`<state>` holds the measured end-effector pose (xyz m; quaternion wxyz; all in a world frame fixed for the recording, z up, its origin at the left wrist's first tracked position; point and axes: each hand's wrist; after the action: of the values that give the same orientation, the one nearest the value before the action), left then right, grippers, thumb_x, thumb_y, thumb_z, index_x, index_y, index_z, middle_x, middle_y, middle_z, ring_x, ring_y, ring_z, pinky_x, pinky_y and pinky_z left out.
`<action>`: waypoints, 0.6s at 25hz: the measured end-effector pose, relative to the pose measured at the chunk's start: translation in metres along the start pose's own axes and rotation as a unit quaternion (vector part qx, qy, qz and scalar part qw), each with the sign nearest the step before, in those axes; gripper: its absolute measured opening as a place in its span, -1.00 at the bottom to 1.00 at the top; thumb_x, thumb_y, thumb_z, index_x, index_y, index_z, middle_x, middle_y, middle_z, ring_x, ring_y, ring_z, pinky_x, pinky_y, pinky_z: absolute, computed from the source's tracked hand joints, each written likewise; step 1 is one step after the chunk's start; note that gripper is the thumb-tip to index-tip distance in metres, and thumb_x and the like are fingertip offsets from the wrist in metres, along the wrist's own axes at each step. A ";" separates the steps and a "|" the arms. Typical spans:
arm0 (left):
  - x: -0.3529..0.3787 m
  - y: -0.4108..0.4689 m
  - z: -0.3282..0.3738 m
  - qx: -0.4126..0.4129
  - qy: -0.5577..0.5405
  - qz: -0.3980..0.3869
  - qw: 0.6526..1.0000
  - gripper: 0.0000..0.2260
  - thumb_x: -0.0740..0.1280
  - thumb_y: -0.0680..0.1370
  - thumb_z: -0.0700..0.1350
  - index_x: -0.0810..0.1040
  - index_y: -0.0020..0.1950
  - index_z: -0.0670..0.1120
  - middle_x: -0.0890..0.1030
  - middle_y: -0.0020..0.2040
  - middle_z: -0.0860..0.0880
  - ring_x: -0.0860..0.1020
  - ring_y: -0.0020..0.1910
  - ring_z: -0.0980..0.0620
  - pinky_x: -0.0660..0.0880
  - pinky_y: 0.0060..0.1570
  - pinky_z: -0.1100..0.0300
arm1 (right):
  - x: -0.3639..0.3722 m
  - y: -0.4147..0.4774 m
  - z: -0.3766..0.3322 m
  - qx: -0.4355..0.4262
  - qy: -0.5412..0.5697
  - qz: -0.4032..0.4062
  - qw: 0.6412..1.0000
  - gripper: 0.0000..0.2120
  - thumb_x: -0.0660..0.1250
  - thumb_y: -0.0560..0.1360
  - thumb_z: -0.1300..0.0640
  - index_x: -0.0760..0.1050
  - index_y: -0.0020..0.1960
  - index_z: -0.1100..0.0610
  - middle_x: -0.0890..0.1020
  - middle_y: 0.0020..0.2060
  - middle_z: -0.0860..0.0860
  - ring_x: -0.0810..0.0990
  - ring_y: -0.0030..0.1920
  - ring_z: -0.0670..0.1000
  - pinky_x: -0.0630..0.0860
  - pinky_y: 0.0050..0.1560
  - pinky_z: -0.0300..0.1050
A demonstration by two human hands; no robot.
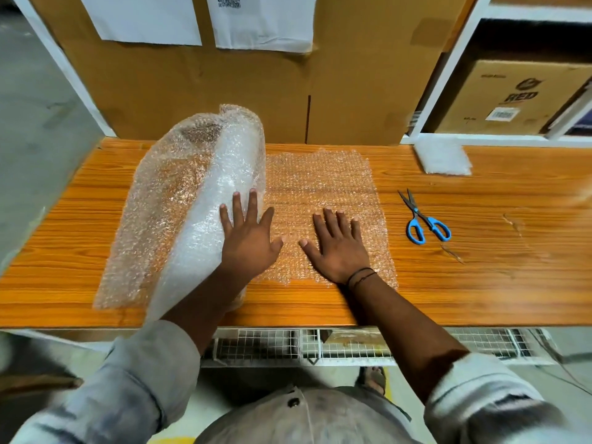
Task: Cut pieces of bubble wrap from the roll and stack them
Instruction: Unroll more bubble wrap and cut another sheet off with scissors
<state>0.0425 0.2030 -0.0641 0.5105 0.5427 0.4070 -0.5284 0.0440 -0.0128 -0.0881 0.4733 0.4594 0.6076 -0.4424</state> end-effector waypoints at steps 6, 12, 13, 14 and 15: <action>0.018 -0.009 0.023 0.059 -0.040 -0.089 0.993 -0.35 0.06 0.66 0.32 0.07 0.68 0.07 -0.03 0.70 -0.10 -0.14 0.66 -0.23 -0.22 0.57 -0.29 | -0.006 -0.004 0.007 -0.024 0.060 0.016 0.998 -0.31 -0.11 0.67 -0.34 0.02 0.69 -0.02 -0.02 0.69 0.03 -0.12 0.68 0.15 -0.26 0.62 0.26; 0.037 -0.017 0.017 0.063 -0.065 -0.076 0.993 -0.30 -0.19 0.62 0.39 -0.02 0.69 0.09 -0.11 0.70 -0.05 -0.14 0.66 -0.21 -0.20 0.58 -0.20 | -0.027 -0.015 0.088 0.252 0.048 0.174 0.951 -0.37 0.08 0.62 -0.08 0.24 0.56 0.27 0.30 0.57 0.26 0.15 0.60 0.35 -0.05 0.56 0.41; 0.038 -0.017 0.017 0.063 -0.060 -0.074 0.993 -0.29 -0.22 0.61 0.40 -0.04 0.69 0.09 -0.11 0.70 -0.05 -0.14 0.66 -0.20 -0.19 0.59 -0.20 | -0.028 -0.018 0.103 0.288 0.044 0.161 0.943 -0.39 0.14 0.63 -0.05 0.25 0.55 0.29 0.29 0.56 0.29 0.16 0.58 0.38 -0.05 0.54 0.44; 0.039 -0.017 0.017 0.064 -0.058 -0.074 0.994 -0.28 -0.24 0.60 0.40 -0.05 0.69 0.09 -0.12 0.69 -0.05 -0.14 0.66 -0.20 -0.20 0.59 -0.20 | -0.027 -0.021 0.115 0.304 0.037 0.145 0.941 -0.43 0.17 0.65 -0.03 0.29 0.52 0.31 0.31 0.53 0.31 0.20 0.56 0.40 0.00 0.53 0.47; 0.039 -0.017 0.017 0.066 -0.059 -0.072 0.994 -0.27 -0.25 0.59 0.41 -0.05 0.69 0.09 -0.12 0.69 -0.05 -0.14 0.66 -0.20 -0.20 0.59 -0.19 | -0.027 -0.025 0.124 0.302 0.029 0.127 0.944 -0.49 0.16 0.66 -0.01 0.35 0.47 0.33 0.35 0.49 0.31 0.26 0.51 0.41 0.09 0.51 0.49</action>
<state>0.0274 0.1846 -0.1038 0.4573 0.5125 0.3789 -0.6202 0.0444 -0.1419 -0.0794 0.3470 0.6669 0.3953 -0.5278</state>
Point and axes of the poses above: each hand's wrist, its own y-axis towards the middle knuckle, its own x-axis out of the palm, z = x × y
